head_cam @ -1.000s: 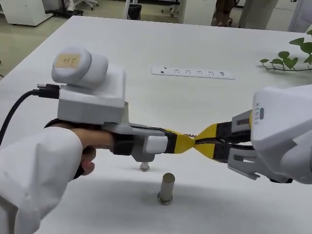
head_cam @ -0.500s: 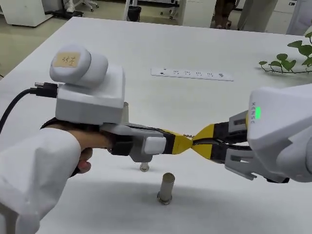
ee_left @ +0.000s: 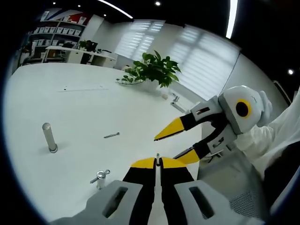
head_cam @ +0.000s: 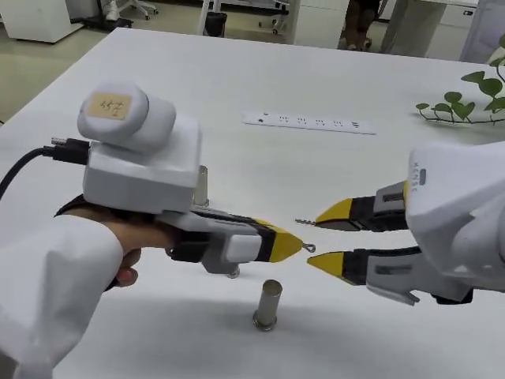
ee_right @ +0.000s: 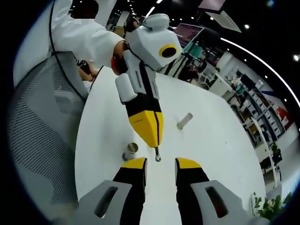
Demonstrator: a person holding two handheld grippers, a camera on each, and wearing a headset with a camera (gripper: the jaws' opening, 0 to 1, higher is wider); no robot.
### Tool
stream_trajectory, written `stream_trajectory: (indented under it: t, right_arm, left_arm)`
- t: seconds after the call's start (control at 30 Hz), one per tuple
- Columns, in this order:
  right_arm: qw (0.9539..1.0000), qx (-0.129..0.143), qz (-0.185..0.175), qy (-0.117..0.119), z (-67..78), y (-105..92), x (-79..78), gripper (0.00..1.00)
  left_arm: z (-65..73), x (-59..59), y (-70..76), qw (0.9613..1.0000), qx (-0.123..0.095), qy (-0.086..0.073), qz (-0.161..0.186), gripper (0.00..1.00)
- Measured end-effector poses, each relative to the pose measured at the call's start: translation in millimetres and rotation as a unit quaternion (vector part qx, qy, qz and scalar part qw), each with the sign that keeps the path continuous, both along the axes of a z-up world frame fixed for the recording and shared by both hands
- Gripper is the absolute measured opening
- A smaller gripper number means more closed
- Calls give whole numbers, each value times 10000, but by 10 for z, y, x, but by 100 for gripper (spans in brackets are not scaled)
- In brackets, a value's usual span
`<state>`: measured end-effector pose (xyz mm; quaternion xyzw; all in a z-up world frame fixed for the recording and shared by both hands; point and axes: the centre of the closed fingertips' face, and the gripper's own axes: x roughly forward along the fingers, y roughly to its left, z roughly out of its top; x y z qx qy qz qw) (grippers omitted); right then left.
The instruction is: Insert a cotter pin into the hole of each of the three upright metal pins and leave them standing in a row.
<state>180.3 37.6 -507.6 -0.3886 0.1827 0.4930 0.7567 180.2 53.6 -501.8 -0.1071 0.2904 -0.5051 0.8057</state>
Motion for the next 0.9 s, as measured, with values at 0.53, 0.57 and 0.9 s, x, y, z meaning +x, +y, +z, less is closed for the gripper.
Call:
stream_trajectory:
  t: [0.53,0.57,0.9]
  right_arm:
    - [9877,942,13,1248,-10,50,-133,20]
    - [9863,981,45,1329,-10,62,-154,20]
    - [9773,1206,205,1731,-8,142,-239,17]
  left_arm:
    - [70,-68,115,9959,134,-793,-423,0]
    - [88,-83,104,9933,162,-1007,-547,0]
    - [251,-216,15,9792,55,-1764,-1004,0]
